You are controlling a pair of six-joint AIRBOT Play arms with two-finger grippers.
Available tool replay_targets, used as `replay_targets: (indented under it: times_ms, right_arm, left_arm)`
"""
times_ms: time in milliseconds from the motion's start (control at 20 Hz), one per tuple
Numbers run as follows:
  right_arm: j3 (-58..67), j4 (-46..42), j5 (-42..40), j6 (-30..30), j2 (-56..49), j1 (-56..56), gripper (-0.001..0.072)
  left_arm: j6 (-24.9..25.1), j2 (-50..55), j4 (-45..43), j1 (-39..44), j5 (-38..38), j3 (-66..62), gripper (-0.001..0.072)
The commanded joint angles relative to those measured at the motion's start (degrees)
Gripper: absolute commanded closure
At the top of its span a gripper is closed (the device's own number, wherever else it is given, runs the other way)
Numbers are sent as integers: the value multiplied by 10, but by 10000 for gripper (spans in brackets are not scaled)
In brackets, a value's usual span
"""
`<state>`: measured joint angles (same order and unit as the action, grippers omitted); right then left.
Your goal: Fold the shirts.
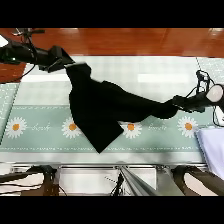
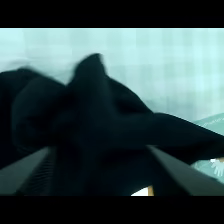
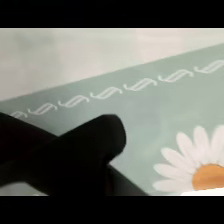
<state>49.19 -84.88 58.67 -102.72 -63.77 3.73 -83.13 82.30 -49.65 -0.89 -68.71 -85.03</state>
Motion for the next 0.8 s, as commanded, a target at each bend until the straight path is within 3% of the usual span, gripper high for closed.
replay_targets:
  times_ms: [0, 150, 250, 400, 450, 550, 650, 750]
  right_arm:
    - [55, 93, 14, 66, -82, 37, 83]
    - [122, 65, 123, 138, -72, 90, 85]
    - [125, 0, 173, 149, -41, 150, 85]
    - [29, 33, 144, 149, 26, 256, 87]
    - [-27, 80, 117, 157, 49, 280, 94]
    - [-124, 172, 71, 202, 78, 293, 94]
    - [-183, 260, 47, 245, 86, 292, 94]
    - [-202, 307, 33, 268, 86, 292, 94]
  left_arm:
    - [-1, 25, -9, -10, -32, -2, 3]
    - [-1, 12, -83, -73, -115, -10, 3]
    - [-1, -17, -136, -126, -151, 38, 3]
    - [0, -116, -119, -178, -71, 291, 4]
    - [5, -144, -96, -186, -24, 385, 4]
    - [76, -170, 19, -195, 23, 517, 4]
    - [172, -171, 162, -187, 30, 593, 5]
    - [201, -167, 216, -157, 57, 626, 4]
